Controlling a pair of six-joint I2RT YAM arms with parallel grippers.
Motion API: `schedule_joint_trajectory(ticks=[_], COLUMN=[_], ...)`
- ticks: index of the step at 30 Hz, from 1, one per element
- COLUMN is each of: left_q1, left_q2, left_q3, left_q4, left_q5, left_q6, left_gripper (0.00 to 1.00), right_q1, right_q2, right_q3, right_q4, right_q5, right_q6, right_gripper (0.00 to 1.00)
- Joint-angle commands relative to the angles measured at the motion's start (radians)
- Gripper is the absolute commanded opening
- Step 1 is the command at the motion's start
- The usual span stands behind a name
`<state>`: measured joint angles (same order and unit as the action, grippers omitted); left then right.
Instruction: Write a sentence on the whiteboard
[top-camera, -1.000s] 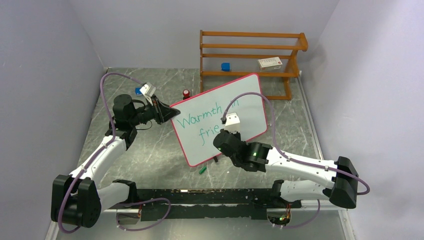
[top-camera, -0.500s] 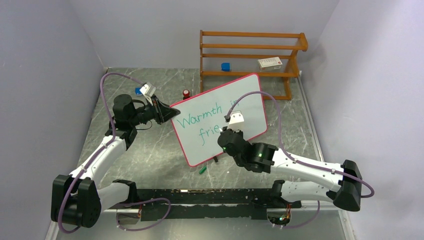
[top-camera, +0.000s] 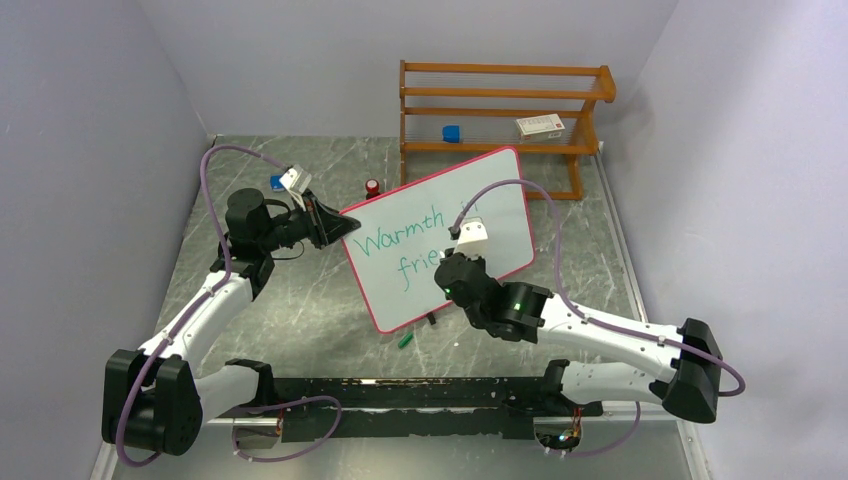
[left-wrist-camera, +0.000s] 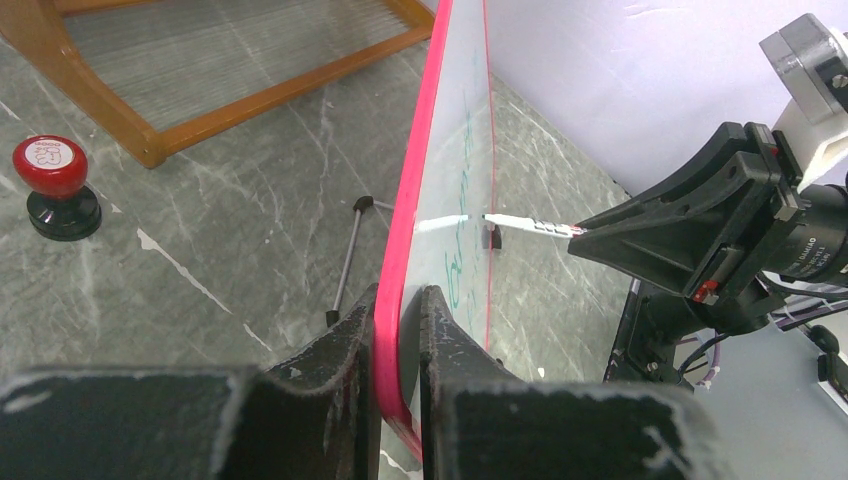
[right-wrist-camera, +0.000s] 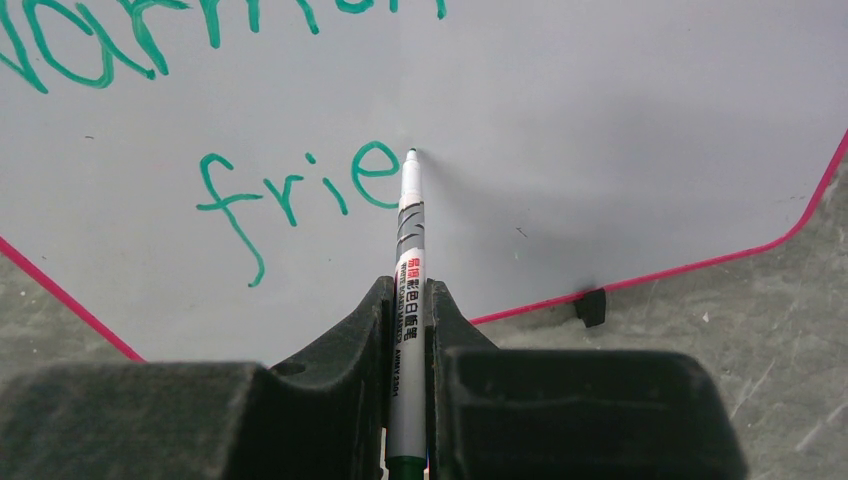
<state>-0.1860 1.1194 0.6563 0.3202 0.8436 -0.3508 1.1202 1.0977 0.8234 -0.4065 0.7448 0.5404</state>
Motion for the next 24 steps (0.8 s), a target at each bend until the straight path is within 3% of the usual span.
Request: schedule_joint_trajectory(ticks=[1, 24], left_q1=[-0.011, -0.01], left_q2=[0.037, 0.034], left_q3=[-0.023, -0.023], left_q4=[-0.115, -0.119], left_q5=[-0.038, -0.041], left_q6=[0.124, 0.127], left_gripper=[0.05, 0.05], right_q1=[-0.013, -0.026], right_q2=[0.013, 0.02], right_q3=[0.005, -0.039], right_q4=[0.039, -0.054], right_q5=[0.008, -0.049], right_q6=[-0.008, 0.062], right_gripper=[0.0, 0.0])
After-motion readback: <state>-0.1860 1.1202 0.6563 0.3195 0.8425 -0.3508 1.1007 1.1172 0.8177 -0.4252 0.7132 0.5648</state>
